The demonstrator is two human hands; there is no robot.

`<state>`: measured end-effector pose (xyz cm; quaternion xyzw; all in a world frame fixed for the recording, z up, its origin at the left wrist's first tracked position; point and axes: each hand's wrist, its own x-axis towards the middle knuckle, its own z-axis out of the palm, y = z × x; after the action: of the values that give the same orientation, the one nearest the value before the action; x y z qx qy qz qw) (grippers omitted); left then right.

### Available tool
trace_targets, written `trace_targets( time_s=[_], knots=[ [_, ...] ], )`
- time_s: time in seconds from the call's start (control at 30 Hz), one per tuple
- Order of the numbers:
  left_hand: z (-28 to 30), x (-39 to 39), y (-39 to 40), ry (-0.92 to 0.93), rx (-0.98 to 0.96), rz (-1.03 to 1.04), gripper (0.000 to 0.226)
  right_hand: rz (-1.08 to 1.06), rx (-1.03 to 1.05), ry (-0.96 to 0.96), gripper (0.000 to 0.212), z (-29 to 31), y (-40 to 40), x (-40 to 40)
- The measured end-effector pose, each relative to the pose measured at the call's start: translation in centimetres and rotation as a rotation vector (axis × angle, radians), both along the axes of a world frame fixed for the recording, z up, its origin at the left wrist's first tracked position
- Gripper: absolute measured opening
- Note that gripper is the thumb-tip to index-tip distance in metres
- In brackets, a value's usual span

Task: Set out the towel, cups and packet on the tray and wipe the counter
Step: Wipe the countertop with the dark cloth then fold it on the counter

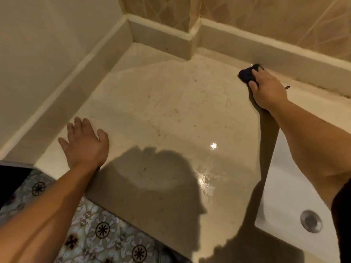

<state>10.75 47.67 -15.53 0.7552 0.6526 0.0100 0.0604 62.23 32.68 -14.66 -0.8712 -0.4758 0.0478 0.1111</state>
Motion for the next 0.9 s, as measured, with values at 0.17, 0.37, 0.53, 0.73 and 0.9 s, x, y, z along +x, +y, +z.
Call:
trace_targets(
  time_s=[0.17, 0.37, 0.53, 0.73, 0.9],
  knots=[
    [0.1, 0.1, -0.2, -0.009, -0.011, 0.013, 0.07, 0.219, 0.029, 0.08, 0.045, 1.4, -6.6, -12.5],
    [0.1, 0.1, -0.3, -0.002, -0.034, -0.004, 0.07, 0.548, 0.038, 0.114, 0.05, 1.2, -18.8, -31.7],
    [-0.5, -0.5, 0.1, 0.008, -0.088, -0.038, 0.073, 0.561, 0.002, 0.141, 0.057, 1.6, -23.0, -37.9],
    [1.0, -1.3, -0.9, 0.019, -0.208, -0.108, 0.072, 0.372, 0.017, 0.667, 0.043, 3.4, -24.8, -41.2],
    [5.3, -2.6, -10.0, -0.27, -0.397, -0.338, 0.061, -0.207, 0.082, 1.866, 0.034, 9.0, -25.3, -41.8]
  ],
)
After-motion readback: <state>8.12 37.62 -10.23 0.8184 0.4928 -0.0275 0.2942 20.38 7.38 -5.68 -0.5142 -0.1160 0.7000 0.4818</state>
